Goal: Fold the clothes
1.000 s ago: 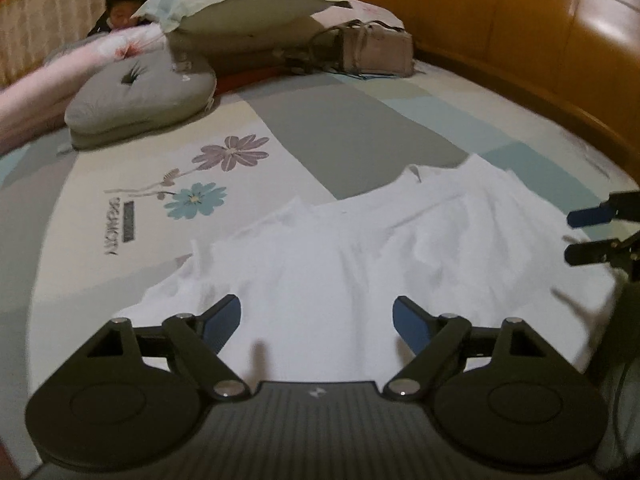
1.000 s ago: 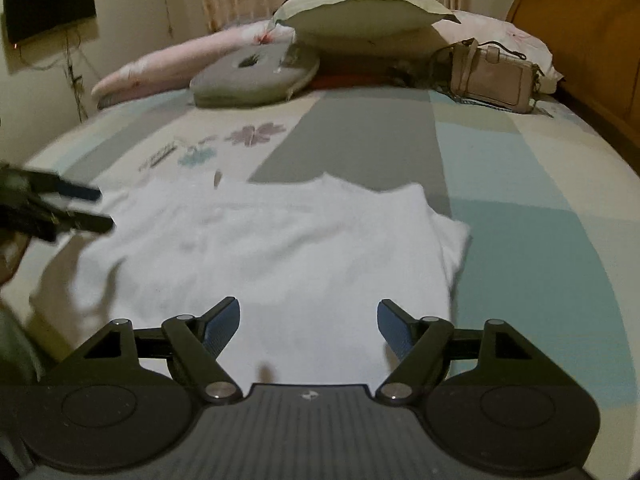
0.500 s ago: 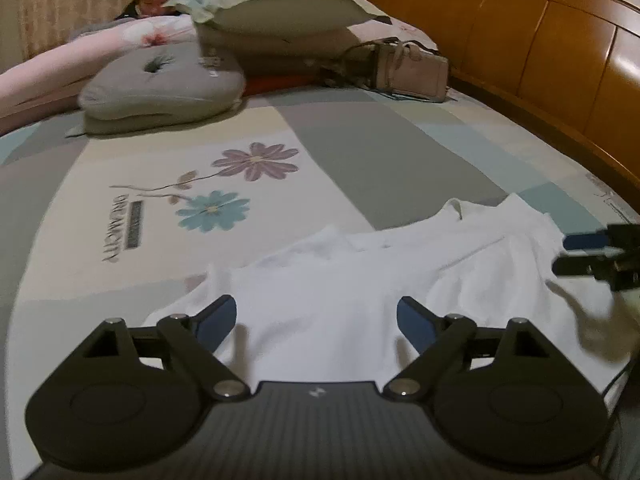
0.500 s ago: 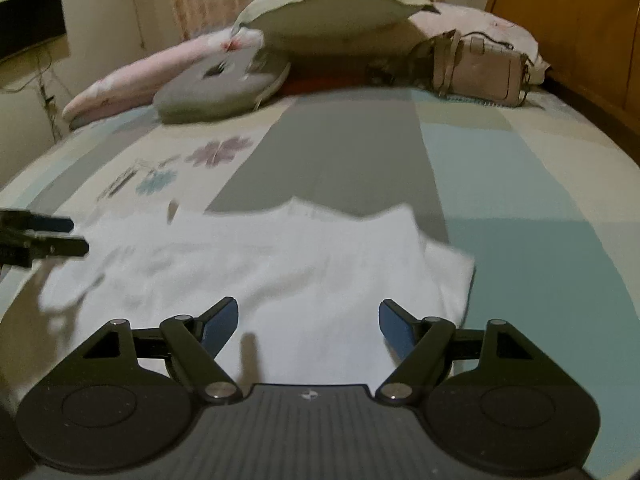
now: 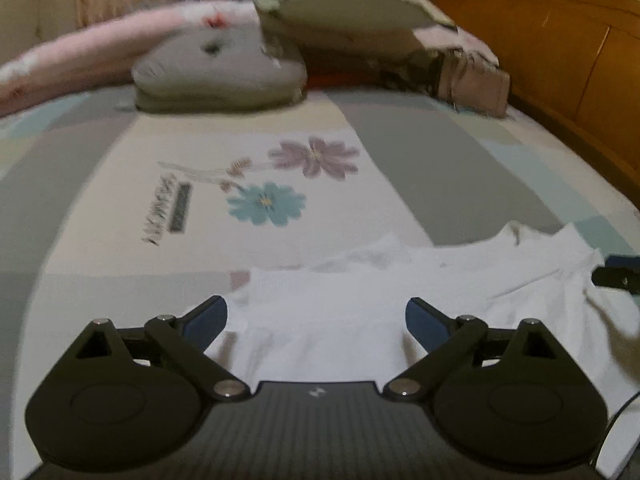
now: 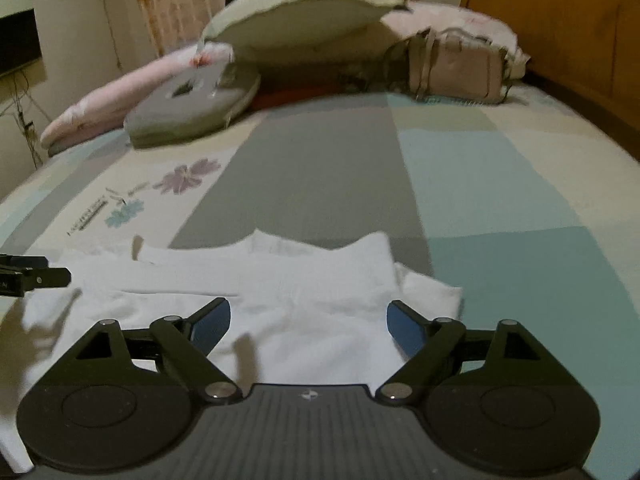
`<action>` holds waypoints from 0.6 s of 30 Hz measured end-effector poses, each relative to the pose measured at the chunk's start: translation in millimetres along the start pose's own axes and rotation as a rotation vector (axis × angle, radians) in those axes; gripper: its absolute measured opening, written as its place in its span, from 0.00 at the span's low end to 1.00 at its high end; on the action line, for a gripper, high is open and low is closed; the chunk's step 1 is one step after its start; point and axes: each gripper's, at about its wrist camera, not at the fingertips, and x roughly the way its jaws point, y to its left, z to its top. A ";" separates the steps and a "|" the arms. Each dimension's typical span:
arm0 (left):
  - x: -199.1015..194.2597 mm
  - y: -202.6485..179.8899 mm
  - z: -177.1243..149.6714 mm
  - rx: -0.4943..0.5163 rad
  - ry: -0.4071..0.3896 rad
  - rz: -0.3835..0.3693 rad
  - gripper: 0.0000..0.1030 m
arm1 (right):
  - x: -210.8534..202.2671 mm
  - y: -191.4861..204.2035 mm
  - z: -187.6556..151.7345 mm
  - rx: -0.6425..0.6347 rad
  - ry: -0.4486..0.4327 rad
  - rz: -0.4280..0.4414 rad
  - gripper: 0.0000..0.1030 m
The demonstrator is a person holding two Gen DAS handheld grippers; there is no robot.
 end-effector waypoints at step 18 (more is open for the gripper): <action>-61.0 -38.8 -54.3 -0.039 0.101 -0.050 0.94 | -90.5 5.1 -59.9 0.023 0.005 -0.010 0.92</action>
